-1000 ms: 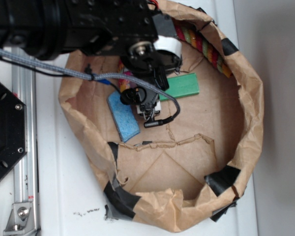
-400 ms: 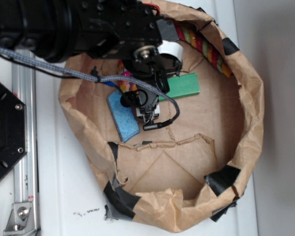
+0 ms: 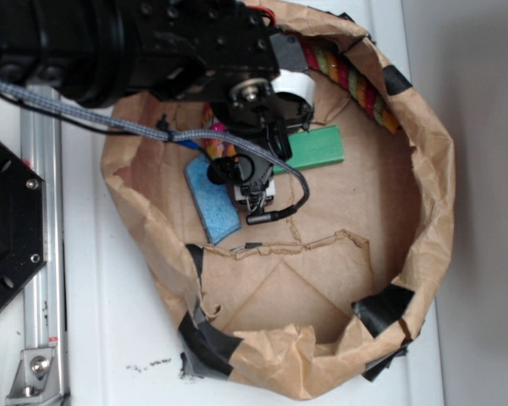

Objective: Grab the yellow duck.

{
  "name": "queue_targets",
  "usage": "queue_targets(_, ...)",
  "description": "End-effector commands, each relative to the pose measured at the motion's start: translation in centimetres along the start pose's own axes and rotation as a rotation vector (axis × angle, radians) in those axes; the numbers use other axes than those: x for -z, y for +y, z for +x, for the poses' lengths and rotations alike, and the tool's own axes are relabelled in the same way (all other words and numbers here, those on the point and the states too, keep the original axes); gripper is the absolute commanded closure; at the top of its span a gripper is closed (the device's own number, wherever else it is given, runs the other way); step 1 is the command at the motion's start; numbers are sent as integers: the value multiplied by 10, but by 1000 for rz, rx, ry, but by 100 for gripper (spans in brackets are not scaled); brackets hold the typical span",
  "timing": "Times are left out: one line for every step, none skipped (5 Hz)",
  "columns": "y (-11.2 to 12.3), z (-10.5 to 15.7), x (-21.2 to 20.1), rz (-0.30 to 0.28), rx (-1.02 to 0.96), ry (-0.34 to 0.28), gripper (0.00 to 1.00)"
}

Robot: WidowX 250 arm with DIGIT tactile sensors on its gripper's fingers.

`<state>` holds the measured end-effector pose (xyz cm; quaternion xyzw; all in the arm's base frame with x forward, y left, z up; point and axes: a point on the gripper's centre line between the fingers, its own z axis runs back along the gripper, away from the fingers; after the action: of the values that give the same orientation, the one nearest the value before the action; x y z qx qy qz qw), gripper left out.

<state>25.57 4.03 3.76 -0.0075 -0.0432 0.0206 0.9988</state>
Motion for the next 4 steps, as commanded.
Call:
queue_targets(-3,6,-21,-59,24,-95,0)
queue_targets(-3,4,-35,-82,21,-126,0)
queue_targets(11,5,-35,-71,-24,-136,0)
queue_targets(15,6,-30,-61,-40,-131,0)
